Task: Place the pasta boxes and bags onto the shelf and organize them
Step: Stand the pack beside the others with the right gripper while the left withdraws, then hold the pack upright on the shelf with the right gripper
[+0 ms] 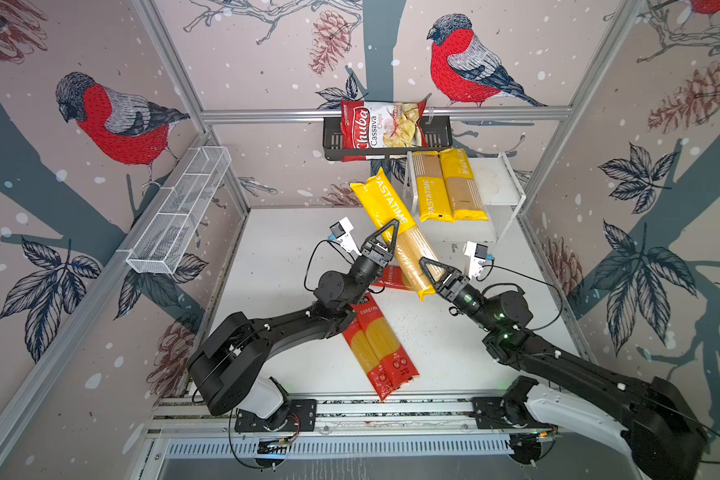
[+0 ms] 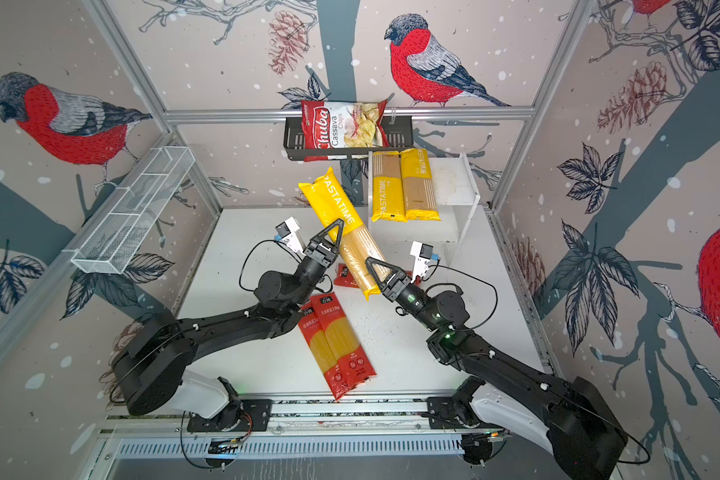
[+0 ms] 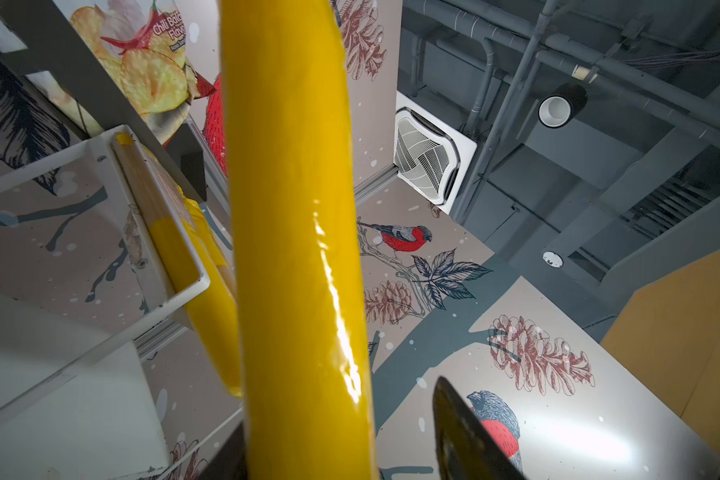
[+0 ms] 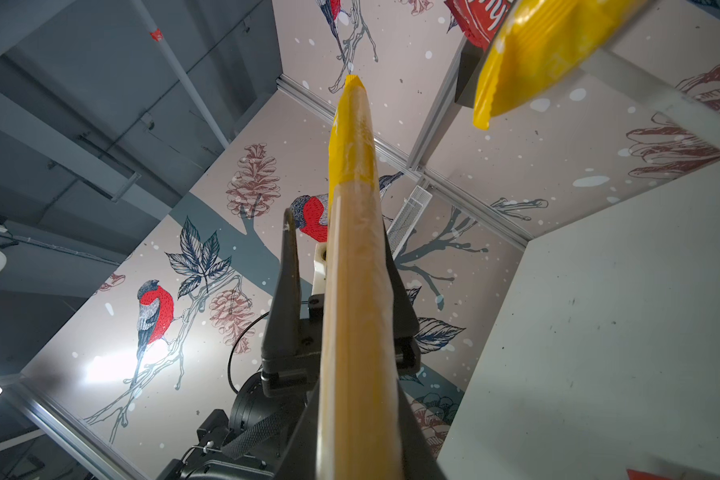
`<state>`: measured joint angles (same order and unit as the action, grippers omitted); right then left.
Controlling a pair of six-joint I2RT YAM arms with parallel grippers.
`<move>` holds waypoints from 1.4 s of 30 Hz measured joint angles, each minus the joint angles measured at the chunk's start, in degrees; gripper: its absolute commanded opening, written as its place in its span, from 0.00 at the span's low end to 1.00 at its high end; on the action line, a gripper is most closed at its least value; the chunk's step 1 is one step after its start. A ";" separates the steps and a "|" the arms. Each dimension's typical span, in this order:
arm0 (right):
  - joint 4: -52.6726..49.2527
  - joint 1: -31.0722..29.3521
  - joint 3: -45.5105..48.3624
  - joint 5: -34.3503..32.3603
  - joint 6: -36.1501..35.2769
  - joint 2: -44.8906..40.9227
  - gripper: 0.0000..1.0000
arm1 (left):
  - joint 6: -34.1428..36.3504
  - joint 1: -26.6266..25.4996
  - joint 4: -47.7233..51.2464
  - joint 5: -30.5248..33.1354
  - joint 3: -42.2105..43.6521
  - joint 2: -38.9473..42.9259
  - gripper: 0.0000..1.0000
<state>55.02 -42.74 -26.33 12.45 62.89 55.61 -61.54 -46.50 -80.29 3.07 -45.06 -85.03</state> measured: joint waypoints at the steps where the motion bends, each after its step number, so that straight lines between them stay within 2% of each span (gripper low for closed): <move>1: -0.37 0.28 -0.39 0.13 -0.02 -0.20 0.15 | -0.09 0.00 -0.09 -0.22 -0.20 -0.04 0.62; 6: -4.26 3.78 -4.28 1.14 0.11 -0.85 0.13 | -1.03 -0.20 -0.20 -2.49 -0.87 -0.22 0.71; 16: -12.09 15.30 -14.25 1.55 3.39 -2.89 0.12 | -0.98 -1.25 1.38 -6.03 0.70 -0.13 0.72; 21: -23.12 23.17 -23.30 2.03 1.53 -3.34 0.12 | -0.92 -1.36 4.70 -7.21 1.92 0.15 0.72; 30: -41.18 40.70 -30.58 5.70 0.81 1.16 0.08 | -0.94 -2.45 7.74 -7.34 5.51 0.00 0.70; 36: -44.52 44.83 -32.20 9.35 3.30 5.79 0.07 | -1.01 -3.48 7.72 -7.32 6.43 -1.36 0.70; 42: -44.89 45.88 -32.28 12.66 6.25 9.22 0.08 | -1.42 -4.42 7.72 -7.30 6.45 -2.64 0.70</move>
<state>10.13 3.14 -58.61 25.10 69.14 64.84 -62.96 -50.92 -72.58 -4.23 -38.61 -87.68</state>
